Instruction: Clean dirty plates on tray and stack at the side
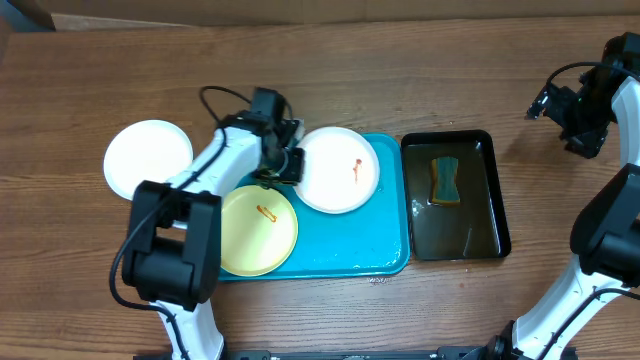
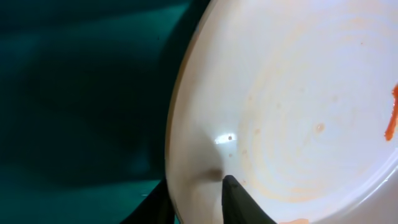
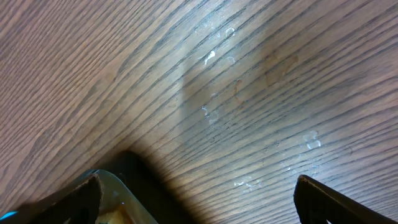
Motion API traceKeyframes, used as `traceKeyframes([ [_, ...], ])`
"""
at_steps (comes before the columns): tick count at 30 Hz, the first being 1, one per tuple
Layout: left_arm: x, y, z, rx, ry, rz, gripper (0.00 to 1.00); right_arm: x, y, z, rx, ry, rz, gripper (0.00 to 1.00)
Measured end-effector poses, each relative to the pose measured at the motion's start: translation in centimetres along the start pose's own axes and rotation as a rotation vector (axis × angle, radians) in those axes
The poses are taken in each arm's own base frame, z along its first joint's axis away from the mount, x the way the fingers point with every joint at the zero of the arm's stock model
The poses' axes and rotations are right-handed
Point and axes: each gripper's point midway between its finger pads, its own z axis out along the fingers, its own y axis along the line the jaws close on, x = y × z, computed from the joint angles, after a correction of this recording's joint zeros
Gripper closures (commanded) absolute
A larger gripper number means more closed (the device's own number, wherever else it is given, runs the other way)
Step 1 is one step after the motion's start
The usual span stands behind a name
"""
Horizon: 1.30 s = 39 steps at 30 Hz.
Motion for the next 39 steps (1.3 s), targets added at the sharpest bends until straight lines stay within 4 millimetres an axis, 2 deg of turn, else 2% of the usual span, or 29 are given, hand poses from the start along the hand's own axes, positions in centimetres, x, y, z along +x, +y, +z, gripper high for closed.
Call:
traceKeyframes([
  [5, 1.1, -2.3, 0.3, 0.013, 0.044, 0.049, 0.68, 0.0, 0.0, 0.0, 0.0, -0.001, -0.001, 0.0],
  [8, 1.2, -2.8, -0.7, 0.014, 0.071, 0.047, 0.62, 0.0, 0.0, 0.0, 0.0, 0.0, 0.0, 0.0],
  [11, 0.1, -3.3, -2.1, 0.018, 0.057, 0.046, 0.58, 0.0, 0.0, 0.0, 0.0, -0.001, -0.001, 0.0],
  [15, -2.0, -3.9, -3.1, 0.027, -0.004, 0.049, 0.63, 0.0, 0.0, 0.0, 0.0, 0.0, 0.0, 0.0],
  [24, -1.6, -3.0, -2.5, -0.012, -0.003, -0.052, 0.66, 0.0, 0.0, 0.0, 0.0, 0.0, 0.0, 0.0],
  [28, -1.3, -2.4, -2.3, -0.042, 0.0, -0.069, 0.71, 0.0, 0.0, 0.0, 0.0, -0.001, -0.001, 0.0],
  [33, -1.2, -2.2, -2.1, -0.054, -0.001, -0.073, 0.71, 0.0, 0.0, 0.0, 0.0, -0.001, -0.001, 0.0],
  [39, -0.6, -2.5, -0.5, -0.055, -0.011, -0.052, 0.74, 0.0, 0.0, 0.0, -0.001, -0.001, -0.001, 0.0],
])
